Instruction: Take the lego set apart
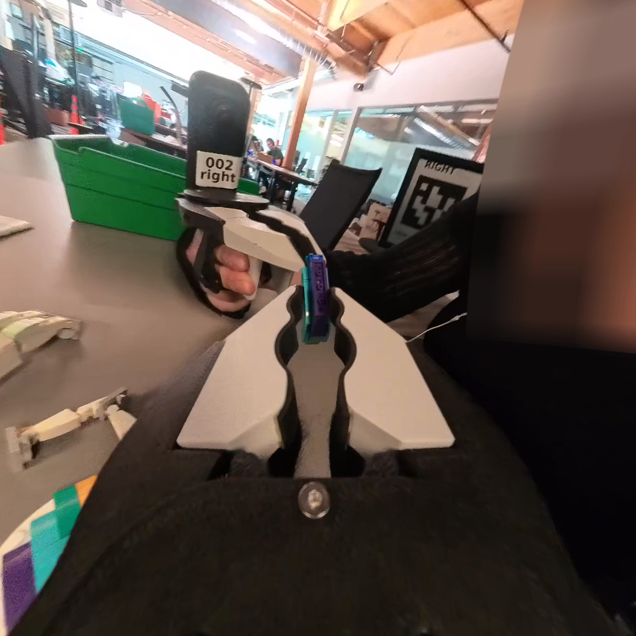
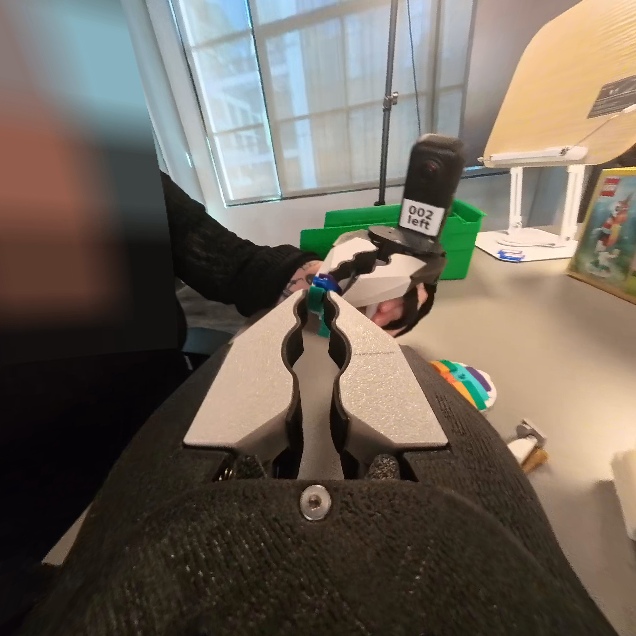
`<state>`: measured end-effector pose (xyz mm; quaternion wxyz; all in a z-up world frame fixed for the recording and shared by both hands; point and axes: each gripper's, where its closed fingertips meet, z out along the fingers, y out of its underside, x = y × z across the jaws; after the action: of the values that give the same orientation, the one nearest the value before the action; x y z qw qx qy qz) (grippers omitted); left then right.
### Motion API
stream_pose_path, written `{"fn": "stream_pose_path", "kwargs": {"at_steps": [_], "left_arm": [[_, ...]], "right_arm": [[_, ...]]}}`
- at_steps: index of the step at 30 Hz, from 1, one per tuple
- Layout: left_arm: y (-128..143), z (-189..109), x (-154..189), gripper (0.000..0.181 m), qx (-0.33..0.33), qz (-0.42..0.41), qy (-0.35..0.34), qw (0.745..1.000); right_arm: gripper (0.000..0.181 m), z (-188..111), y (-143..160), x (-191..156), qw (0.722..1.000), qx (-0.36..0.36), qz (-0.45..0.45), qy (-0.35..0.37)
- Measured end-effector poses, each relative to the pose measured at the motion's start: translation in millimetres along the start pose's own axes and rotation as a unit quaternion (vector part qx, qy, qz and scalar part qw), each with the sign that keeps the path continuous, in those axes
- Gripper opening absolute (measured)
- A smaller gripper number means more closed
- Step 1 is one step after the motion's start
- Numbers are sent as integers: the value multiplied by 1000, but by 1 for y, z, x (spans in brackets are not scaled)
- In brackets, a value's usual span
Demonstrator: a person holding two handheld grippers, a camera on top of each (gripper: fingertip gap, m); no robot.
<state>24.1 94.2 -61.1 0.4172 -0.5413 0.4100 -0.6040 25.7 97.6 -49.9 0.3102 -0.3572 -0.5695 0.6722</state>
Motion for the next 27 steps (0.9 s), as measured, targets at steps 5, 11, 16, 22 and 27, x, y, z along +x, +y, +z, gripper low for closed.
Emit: {"fn": "stream_pose_path", "kwargs": {"at_steps": [5, 11, 16, 22, 27], "left_arm": [[-7, -3, -12, 14, 35, -12, -25, 999], [-26, -14, -33, 14, 89, 44, -122, 988], [-30, -11, -33, 14, 100, 51, -132, 985], [-35, -12, -32, 14, 122, 38, -123, 984], [-35, 0, -9, 14, 114, -14, -29, 993]], "right_arm": [[7, -4, -5, 13, 999, 21, 5, 35], [9, -11, -9, 43, 987, 28, -39, 151], [10, -9, -18, 41, 986, 63, -32, 148], [9, -5, -26, 41, 983, 87, -32, 161], [6, -2, -31, 16, 993, 107, 28, 47]]}}
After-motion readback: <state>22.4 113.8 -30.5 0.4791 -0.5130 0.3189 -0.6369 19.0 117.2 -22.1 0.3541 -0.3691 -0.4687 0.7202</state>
